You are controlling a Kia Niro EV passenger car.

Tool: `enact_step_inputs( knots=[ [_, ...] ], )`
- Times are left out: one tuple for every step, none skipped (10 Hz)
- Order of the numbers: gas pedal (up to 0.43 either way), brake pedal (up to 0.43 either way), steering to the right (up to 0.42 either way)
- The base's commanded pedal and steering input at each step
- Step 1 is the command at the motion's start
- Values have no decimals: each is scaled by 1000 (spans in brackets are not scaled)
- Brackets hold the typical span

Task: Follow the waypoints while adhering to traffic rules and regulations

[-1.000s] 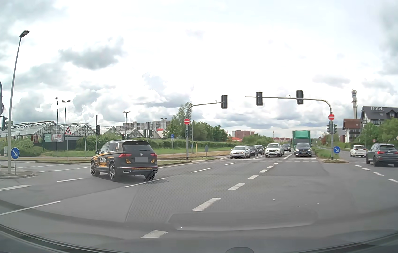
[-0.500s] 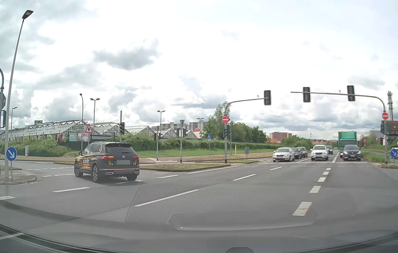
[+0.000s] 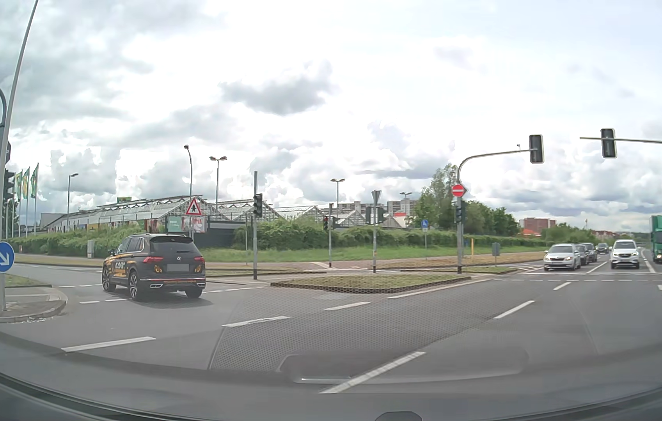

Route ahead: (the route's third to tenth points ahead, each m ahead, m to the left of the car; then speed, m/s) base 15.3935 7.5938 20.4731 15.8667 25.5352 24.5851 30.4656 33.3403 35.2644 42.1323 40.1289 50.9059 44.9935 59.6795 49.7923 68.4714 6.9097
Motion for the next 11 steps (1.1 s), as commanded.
enact_step_inputs(
  knots=[
    [138,0,-216],
    [138,0,-219],
    [138,0,-226],
    [138,0,-230],
    [150,0,-229],
    [150,0,-231],
    [150,0,-237],
    [150,0,-238],
    [150,0,-240],
    [150,0,-250],
    [150,0,-255]
  ],
)
